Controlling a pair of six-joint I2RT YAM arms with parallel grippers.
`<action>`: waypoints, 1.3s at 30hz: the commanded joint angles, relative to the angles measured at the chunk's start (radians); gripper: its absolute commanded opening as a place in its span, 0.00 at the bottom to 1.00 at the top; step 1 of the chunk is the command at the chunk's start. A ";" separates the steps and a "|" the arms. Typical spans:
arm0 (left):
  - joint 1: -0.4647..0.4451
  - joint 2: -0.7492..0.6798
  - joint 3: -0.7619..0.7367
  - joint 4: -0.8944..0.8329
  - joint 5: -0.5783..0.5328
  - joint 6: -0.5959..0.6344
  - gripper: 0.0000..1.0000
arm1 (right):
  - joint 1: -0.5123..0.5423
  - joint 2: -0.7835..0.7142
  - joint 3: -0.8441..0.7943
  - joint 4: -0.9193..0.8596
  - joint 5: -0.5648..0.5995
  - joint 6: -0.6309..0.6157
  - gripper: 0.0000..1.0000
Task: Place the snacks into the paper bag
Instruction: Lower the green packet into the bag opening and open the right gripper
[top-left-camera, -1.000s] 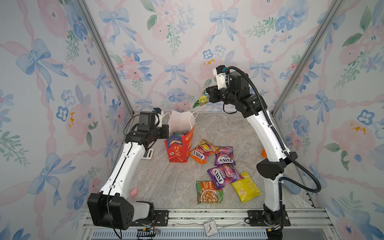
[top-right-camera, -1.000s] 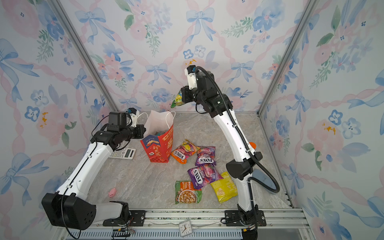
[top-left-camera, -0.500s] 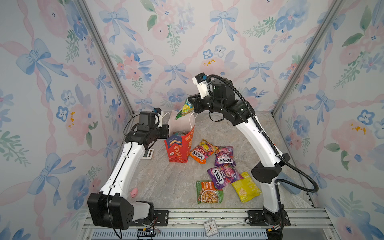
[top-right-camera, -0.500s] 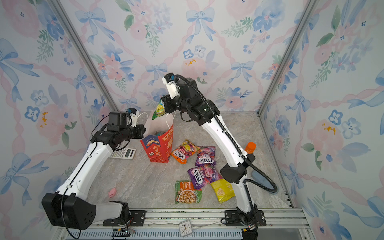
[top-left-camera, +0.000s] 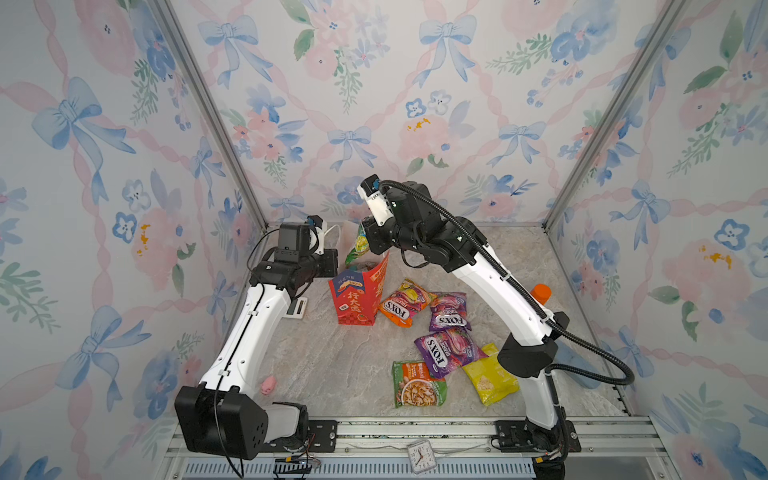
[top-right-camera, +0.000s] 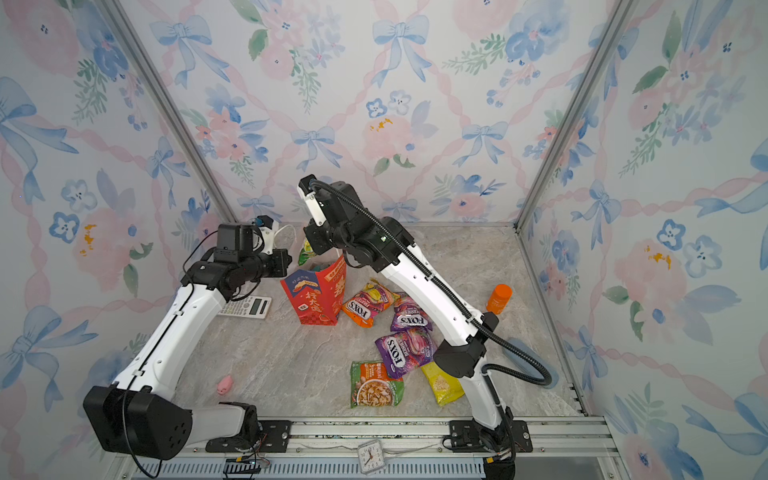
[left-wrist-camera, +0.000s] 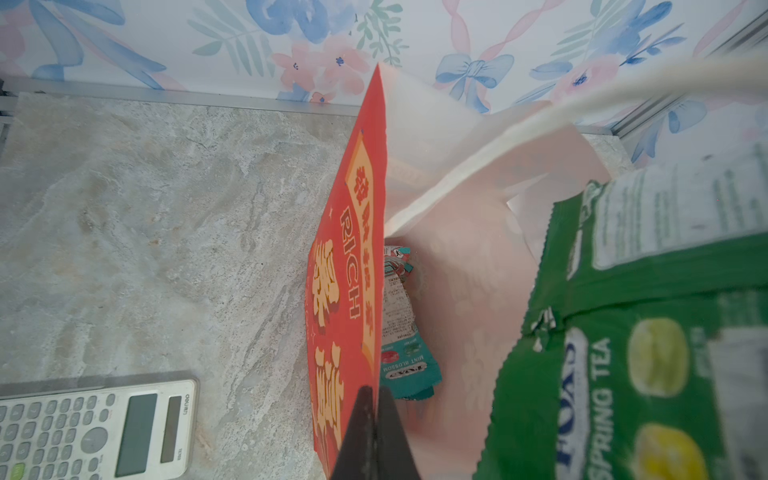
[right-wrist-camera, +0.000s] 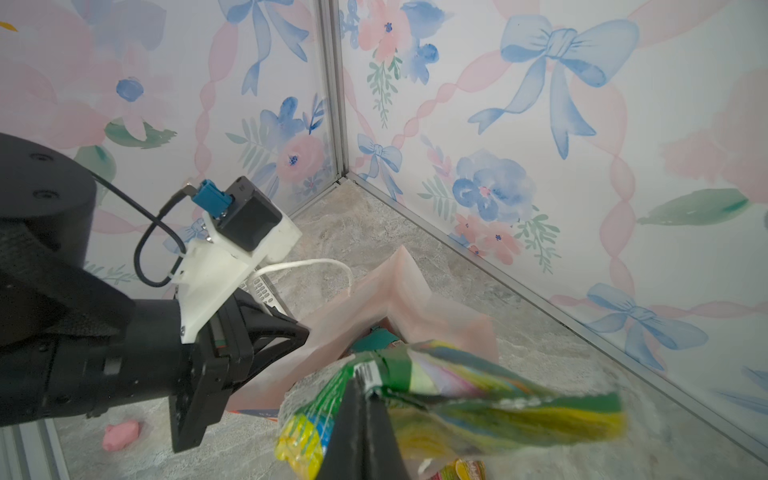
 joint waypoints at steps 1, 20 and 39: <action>-0.003 -0.016 -0.010 -0.032 0.009 0.023 0.00 | 0.020 -0.015 0.001 -0.011 0.100 -0.016 0.00; -0.002 -0.040 -0.035 -0.028 -0.006 0.047 0.00 | 0.038 0.044 -0.020 -0.070 0.183 0.012 0.00; -0.002 -0.043 -0.040 -0.028 0.001 0.040 0.00 | -0.043 0.215 0.112 0.051 0.018 0.025 0.52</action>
